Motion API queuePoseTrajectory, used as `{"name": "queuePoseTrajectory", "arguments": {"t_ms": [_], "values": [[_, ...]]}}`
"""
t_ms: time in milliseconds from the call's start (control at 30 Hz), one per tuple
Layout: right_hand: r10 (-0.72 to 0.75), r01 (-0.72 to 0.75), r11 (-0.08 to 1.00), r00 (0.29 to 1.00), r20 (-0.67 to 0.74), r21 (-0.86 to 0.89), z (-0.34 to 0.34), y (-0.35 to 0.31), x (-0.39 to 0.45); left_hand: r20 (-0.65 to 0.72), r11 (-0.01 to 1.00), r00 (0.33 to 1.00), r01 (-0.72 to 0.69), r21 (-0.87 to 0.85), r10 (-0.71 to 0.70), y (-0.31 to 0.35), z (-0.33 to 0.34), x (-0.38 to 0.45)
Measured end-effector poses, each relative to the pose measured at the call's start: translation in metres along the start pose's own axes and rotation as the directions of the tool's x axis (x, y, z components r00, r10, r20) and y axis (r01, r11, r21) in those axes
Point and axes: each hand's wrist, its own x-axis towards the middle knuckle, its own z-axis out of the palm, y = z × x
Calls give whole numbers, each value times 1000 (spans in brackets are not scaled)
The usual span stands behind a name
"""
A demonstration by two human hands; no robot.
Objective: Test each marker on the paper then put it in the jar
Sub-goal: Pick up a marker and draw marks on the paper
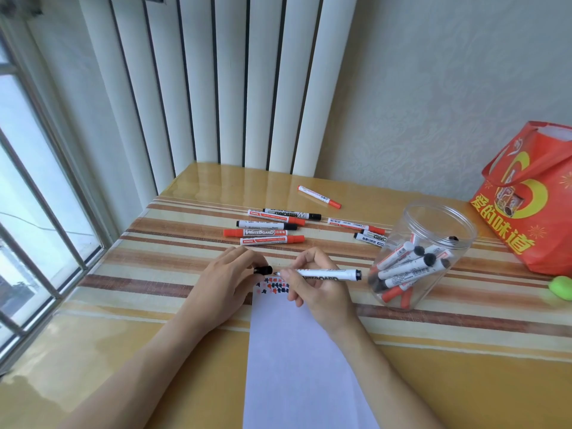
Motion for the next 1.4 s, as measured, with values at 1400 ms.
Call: {"name": "queuePoseTrajectory", "arguments": {"t_ms": [1400], "values": [[-129,138,868,990,52,-477,-26,13,6,-3,991,996,93,-98,-93,-8,-2,-1]]}}
